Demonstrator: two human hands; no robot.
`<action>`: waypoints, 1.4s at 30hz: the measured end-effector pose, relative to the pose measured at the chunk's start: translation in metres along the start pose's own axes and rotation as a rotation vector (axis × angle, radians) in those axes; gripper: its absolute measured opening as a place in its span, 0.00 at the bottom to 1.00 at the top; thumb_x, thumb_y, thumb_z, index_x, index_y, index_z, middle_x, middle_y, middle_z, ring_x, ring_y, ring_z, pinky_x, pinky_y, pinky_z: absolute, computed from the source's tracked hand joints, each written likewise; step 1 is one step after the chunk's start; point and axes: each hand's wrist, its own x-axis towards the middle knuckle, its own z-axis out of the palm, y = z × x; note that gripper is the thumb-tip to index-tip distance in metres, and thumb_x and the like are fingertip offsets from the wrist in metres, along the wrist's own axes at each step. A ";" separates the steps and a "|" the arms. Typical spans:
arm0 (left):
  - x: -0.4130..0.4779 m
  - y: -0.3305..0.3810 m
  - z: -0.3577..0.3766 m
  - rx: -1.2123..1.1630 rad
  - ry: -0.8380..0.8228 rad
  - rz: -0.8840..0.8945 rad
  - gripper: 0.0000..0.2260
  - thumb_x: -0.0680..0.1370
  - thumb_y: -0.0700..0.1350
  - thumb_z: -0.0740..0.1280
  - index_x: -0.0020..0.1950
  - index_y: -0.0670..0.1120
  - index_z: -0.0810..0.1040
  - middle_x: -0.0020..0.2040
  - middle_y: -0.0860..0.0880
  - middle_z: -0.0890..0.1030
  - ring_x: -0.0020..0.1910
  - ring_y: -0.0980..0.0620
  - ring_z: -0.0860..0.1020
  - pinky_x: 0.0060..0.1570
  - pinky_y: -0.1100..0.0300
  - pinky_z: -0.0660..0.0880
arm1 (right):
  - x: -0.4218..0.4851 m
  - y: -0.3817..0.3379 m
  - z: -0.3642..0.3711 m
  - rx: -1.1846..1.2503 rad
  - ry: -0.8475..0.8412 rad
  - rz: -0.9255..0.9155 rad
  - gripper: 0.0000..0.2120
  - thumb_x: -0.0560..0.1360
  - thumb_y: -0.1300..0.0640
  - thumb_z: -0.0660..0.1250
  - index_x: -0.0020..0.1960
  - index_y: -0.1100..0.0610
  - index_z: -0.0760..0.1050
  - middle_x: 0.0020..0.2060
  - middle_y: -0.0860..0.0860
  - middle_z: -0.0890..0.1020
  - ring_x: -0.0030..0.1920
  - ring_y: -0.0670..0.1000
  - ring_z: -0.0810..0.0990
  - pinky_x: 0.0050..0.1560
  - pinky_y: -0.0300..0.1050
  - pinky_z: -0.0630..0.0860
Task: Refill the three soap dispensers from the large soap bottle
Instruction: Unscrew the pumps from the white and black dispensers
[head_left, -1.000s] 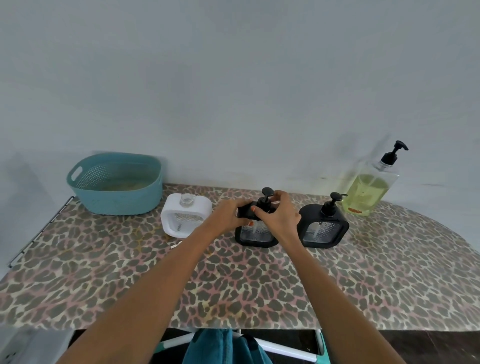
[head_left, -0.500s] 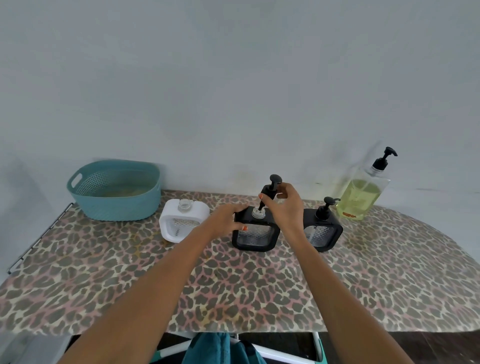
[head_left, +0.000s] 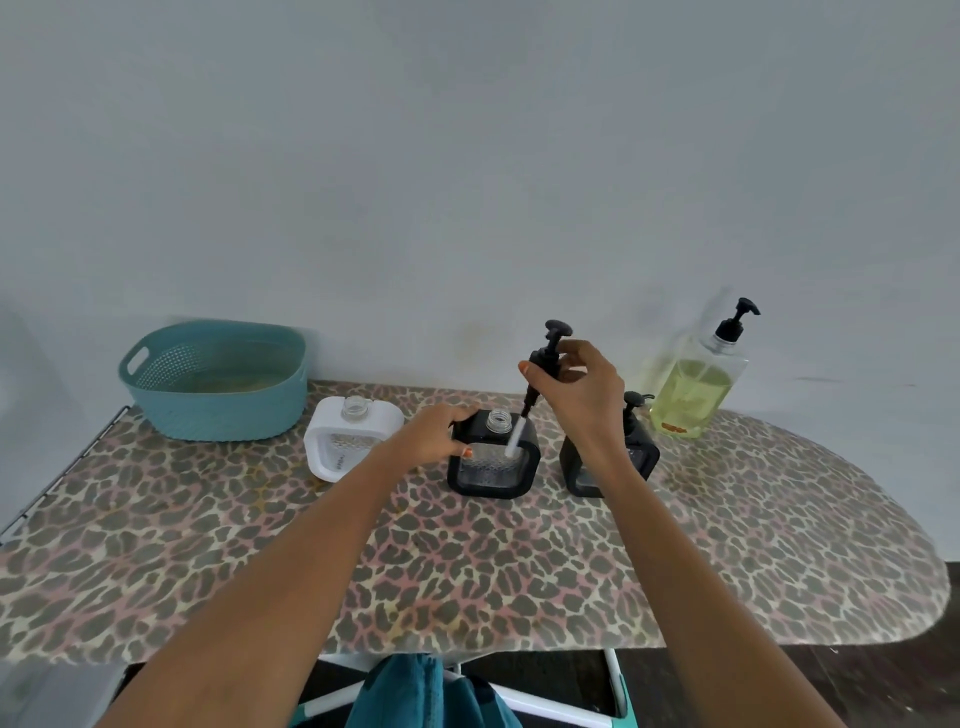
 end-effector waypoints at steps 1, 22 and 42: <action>-0.001 0.000 0.000 -0.010 0.003 -0.006 0.30 0.73 0.35 0.67 0.72 0.41 0.59 0.71 0.42 0.66 0.69 0.46 0.67 0.68 0.55 0.62 | -0.004 0.003 0.000 -0.015 -0.024 0.020 0.12 0.68 0.52 0.74 0.48 0.52 0.75 0.42 0.49 0.80 0.43 0.46 0.79 0.41 0.33 0.71; 0.002 -0.006 0.006 -0.007 0.056 0.000 0.29 0.72 0.36 0.68 0.71 0.44 0.62 0.70 0.43 0.67 0.68 0.45 0.68 0.67 0.51 0.63 | -0.076 0.114 0.058 -0.481 -0.392 0.449 0.15 0.68 0.51 0.72 0.43 0.60 0.72 0.38 0.54 0.77 0.37 0.50 0.77 0.31 0.41 0.69; 0.000 0.015 0.004 0.022 0.217 0.092 0.36 0.68 0.47 0.74 0.72 0.48 0.60 0.71 0.46 0.65 0.70 0.48 0.64 0.67 0.55 0.60 | -0.048 0.104 0.002 -0.416 -0.246 0.315 0.16 0.69 0.43 0.70 0.43 0.56 0.73 0.38 0.50 0.78 0.37 0.47 0.75 0.35 0.42 0.70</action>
